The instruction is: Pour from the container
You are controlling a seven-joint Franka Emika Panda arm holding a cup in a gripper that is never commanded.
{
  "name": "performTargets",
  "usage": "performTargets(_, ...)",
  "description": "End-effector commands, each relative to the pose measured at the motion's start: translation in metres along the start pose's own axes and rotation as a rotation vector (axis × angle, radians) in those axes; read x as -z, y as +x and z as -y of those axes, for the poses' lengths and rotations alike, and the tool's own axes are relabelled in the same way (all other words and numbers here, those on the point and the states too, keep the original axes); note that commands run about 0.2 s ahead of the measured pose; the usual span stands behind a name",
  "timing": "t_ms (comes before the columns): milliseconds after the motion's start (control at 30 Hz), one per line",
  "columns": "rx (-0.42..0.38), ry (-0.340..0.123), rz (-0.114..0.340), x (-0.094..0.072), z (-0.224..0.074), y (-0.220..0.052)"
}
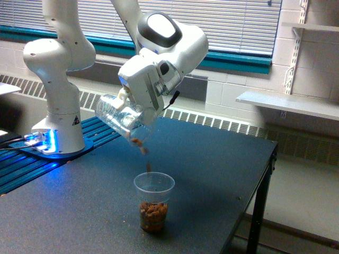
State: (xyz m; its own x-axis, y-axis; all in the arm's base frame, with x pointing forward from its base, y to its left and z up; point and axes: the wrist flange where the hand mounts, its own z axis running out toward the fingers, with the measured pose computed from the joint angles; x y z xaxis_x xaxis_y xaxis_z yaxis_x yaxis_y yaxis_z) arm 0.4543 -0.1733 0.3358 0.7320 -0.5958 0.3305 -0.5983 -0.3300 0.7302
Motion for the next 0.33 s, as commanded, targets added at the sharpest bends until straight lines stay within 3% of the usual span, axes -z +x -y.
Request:
performTargets(33,0.031,-0.018,-0.007,0.0057,0.0009,0.003)
performTargets(333,0.039,-0.001,0.005,0.0013,-0.003,0.0065)
